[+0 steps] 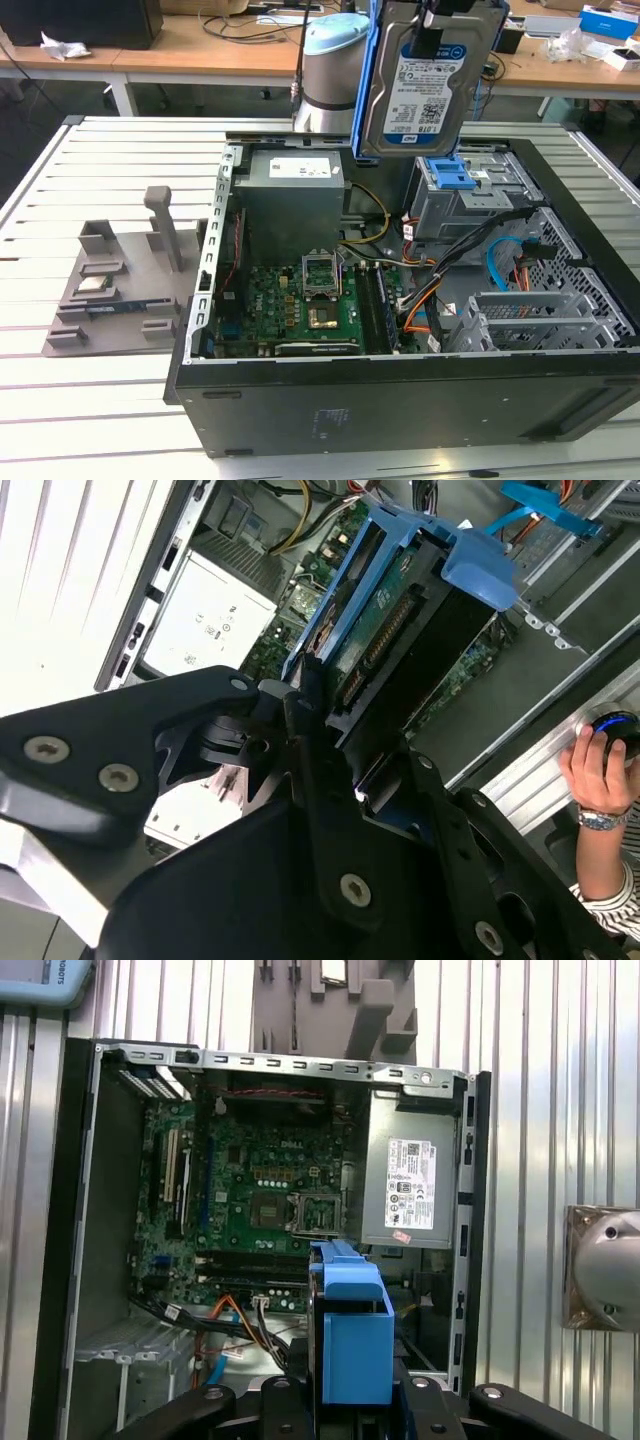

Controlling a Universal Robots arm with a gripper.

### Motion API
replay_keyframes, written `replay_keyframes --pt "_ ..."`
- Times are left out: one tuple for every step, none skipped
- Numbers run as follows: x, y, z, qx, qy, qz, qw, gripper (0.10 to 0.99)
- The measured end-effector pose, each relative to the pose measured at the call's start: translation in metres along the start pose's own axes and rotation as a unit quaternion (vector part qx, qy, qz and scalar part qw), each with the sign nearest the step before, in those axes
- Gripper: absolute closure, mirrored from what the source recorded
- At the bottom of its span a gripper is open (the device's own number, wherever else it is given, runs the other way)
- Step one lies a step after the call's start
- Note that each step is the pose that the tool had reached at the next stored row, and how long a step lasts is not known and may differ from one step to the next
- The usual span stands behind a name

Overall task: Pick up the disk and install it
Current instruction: 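Pick up the disk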

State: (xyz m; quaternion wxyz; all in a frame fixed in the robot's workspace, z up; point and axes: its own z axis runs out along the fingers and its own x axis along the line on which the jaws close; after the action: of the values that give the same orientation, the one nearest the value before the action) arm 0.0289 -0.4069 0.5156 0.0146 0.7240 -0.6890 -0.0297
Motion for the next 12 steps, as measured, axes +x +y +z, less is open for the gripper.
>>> replay_keyframes --pt "0.0011 0.0000 0.0000 0.0000 0.0000 0.000 1.0000 0.722" --pt "0.0053 0.0003 0.0000 0.0000 0.0000 0.000 1.0000 0.722" --pt "0.0067 0.0003 -0.0001 0.0000 0.0000 0.000 1.0000 0.722" --pt "0.0082 0.0004 -0.0001 0.0000 0.0000 0.000 1.0000 0.722" --pt "0.0119 0.0006 -0.0001 0.0000 0.0000 0.000 1.0000 0.722" --pt "0.0134 0.0007 -0.0001 0.0000 0.0000 0.000 1.0000 0.722" --pt "0.0155 0.0008 -0.0002 0.0000 0.0000 0.000 1.0000 0.722" --pt "0.0181 0.0009 -0.0001 0.0000 -0.0001 0.000 1.0000 0.722" --pt "0.0200 0.0010 -0.0002 0.0000 0.0000 0.000 1.0000 0.722" --pt "0.0228 0.0011 -0.0002 0.0000 0.0000 0.000 1.0000 0.722" --pt "0.0246 0.0012 -0.0002 0.0000 0.0000 0.000 1.0000 0.722" --pt "0.0283 0.0014 -0.0002 0.0000 -0.0001 0.000 1.0000 0.722"
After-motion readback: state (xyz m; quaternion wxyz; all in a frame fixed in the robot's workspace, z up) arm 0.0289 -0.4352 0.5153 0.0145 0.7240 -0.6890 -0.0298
